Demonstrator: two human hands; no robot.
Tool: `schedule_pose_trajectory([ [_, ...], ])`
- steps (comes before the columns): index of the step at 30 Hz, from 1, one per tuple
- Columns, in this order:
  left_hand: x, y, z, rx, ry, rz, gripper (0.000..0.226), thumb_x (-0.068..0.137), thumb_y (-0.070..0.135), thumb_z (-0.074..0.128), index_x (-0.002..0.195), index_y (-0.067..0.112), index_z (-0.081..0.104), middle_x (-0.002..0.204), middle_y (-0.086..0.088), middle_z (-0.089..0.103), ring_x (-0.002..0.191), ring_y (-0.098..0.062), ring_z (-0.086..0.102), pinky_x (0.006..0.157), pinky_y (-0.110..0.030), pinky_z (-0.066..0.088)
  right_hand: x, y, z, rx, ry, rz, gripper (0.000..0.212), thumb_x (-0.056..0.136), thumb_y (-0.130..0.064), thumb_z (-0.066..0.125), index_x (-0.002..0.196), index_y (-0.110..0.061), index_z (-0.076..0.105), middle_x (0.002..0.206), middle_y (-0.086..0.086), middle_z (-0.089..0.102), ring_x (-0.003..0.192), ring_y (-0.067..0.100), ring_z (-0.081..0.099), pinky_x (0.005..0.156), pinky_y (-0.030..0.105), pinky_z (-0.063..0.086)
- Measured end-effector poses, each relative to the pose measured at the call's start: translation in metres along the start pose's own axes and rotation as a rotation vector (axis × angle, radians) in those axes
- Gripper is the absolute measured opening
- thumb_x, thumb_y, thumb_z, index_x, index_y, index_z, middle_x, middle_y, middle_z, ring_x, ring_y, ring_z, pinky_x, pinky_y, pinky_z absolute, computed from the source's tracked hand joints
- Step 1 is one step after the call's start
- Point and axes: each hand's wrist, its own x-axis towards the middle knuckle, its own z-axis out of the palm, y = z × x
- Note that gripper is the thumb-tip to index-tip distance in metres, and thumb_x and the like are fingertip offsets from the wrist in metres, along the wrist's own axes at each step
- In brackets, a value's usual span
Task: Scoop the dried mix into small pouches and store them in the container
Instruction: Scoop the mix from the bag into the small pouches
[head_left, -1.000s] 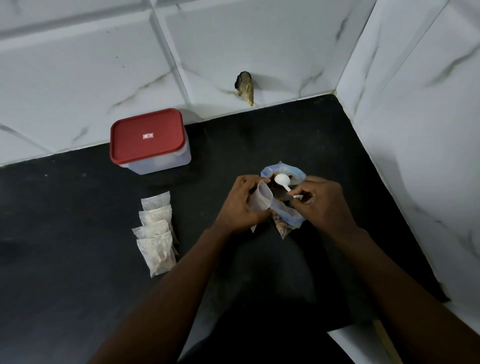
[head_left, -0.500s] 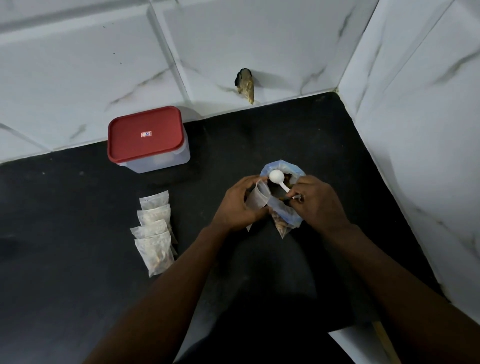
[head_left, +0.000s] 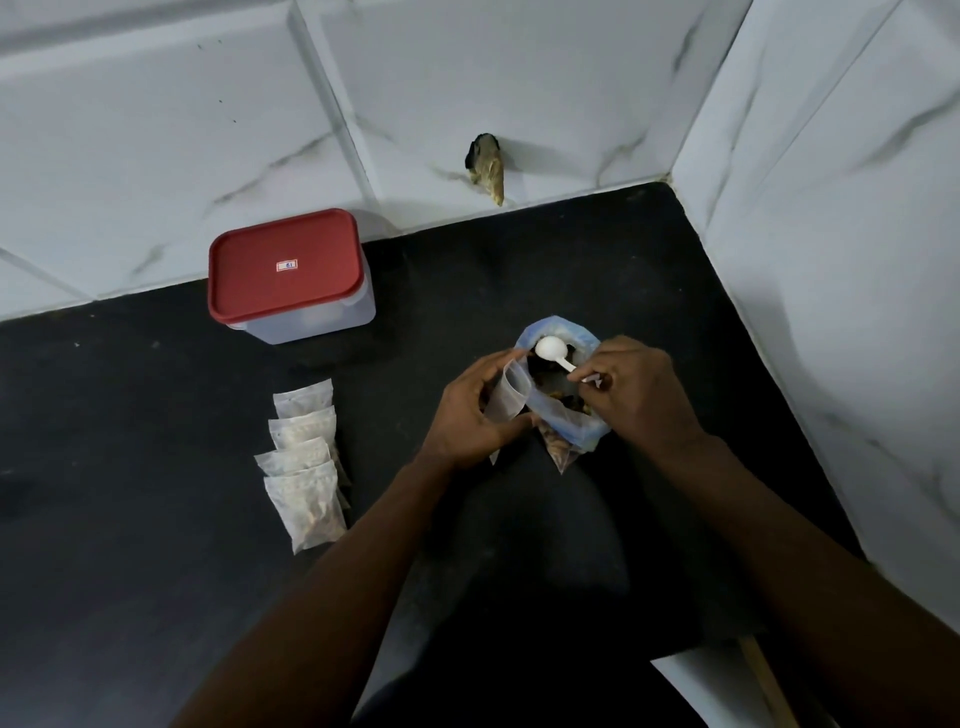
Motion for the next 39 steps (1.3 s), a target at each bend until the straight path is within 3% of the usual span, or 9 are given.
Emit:
schedule_pose_trajectory([
  [3, 0.001, 0.002, 0.000, -0.006, 0.001, -0.002, 0.073, 0.079, 0.038, 0.079, 0.144, 0.015, 0.055, 0.140, 0.005, 0.060, 0.130, -0.009, 0.058, 0.108, -0.034, 0.051, 0.007, 0.001, 0.011, -0.028, -0.064, 0.010, 0.006, 0.088, -0.010, 0.074, 0.094, -0.009, 0.076, 0.093, 0.008, 0.071, 0.087, 0.010, 0.061, 0.084, 0.035, 0.056],
  [6, 0.001, 0.002, -0.002, -0.014, 0.011, -0.016, 0.073, 0.079, 0.038, 0.079, 0.144, 0.013, 0.055, 0.139, 0.005, 0.060, 0.130, -0.008, 0.058, 0.108, -0.031, 0.051, 0.009, -0.002, 0.009, -0.056, -0.162, 0.068, 0.008, 0.091, -0.014, 0.073, 0.097, -0.011, 0.076, 0.097, 0.004, 0.072, 0.087, 0.004, 0.056, 0.085, 0.024, 0.049],
  [8, 0.000, 0.001, -0.003, -0.013, 0.015, -0.023, 0.073, 0.080, 0.036, 0.080, 0.144, 0.014, 0.054, 0.140, 0.006, 0.060, 0.130, -0.008, 0.057, 0.108, -0.031, 0.051, 0.005, -0.002, 0.001, -0.052, -0.192, 0.083, 0.009, 0.087, -0.013, 0.077, 0.096, -0.013, 0.078, 0.096, 0.000, 0.074, 0.087, 0.004, 0.061, 0.086, 0.025, 0.052],
  [13, 0.000, -0.003, -0.002, -0.018, 0.016, -0.040, 0.071, 0.081, 0.027, 0.083, 0.145, 0.017, 0.054, 0.141, 0.007, 0.059, 0.132, -0.008, 0.057, 0.107, -0.034, 0.052, -0.002, -0.003, -0.020, 0.055, -0.098, 0.120, 0.015, 0.078, -0.006, 0.084, 0.092, -0.012, 0.080, 0.092, 0.002, 0.075, 0.086, 0.008, 0.066, 0.085, 0.028, 0.056],
  [18, 0.001, 0.003, 0.000, -0.025, 0.006, -0.017, 0.069, 0.082, 0.029, 0.080, 0.145, 0.016, 0.054, 0.140, 0.009, 0.059, 0.131, -0.004, 0.056, 0.105, -0.020, 0.048, 0.012, -0.004, -0.001, 0.018, -0.032, 0.104, 0.011, 0.084, -0.009, 0.079, 0.095, -0.008, 0.078, 0.094, 0.009, 0.073, 0.089, 0.017, 0.067, 0.086, 0.036, 0.056],
  [22, 0.001, 0.001, 0.000, -0.022, 0.018, -0.031, 0.072, 0.080, 0.035, 0.079, 0.145, 0.015, 0.054, 0.141, 0.007, 0.060, 0.131, -0.008, 0.057, 0.108, -0.032, 0.050, 0.016, -0.004, 0.015, 0.004, -0.095, 0.086, 0.009, 0.092, -0.014, 0.072, 0.097, -0.009, 0.077, 0.095, 0.006, 0.073, 0.089, 0.014, 0.066, 0.088, 0.038, 0.056],
  [26, -0.001, -0.003, -0.002, -0.024, 0.021, -0.051, 0.069, 0.083, 0.022, 0.083, 0.145, 0.016, 0.054, 0.141, 0.007, 0.059, 0.131, -0.007, 0.057, 0.109, -0.035, 0.051, 0.010, -0.004, 0.005, -0.045, -0.225, 0.107, 0.011, 0.090, -0.016, 0.073, 0.100, -0.014, 0.078, 0.099, 0.001, 0.074, 0.092, 0.007, 0.064, 0.094, 0.030, 0.053],
  [33, 0.000, -0.004, 0.000, -0.039, 0.020, -0.045, 0.071, 0.082, 0.023, 0.083, 0.146, 0.016, 0.054, 0.142, 0.008, 0.058, 0.132, -0.006, 0.056, 0.107, -0.028, 0.050, -0.001, -0.004, -0.024, 0.055, -0.038, 0.084, 0.016, 0.077, -0.004, 0.084, 0.091, -0.010, 0.080, 0.088, 0.004, 0.075, 0.081, 0.008, 0.065, 0.080, 0.031, 0.057],
  [39, 0.001, -0.005, 0.001, -0.031, 0.029, -0.030, 0.069, 0.083, 0.014, 0.084, 0.145, 0.012, 0.054, 0.142, 0.005, 0.059, 0.132, -0.006, 0.056, 0.107, -0.024, 0.049, 0.012, -0.006, -0.009, 0.018, -0.023, 0.079, 0.014, 0.079, -0.003, 0.081, 0.092, -0.010, 0.079, 0.091, 0.006, 0.074, 0.086, 0.009, 0.064, 0.083, 0.034, 0.058],
])
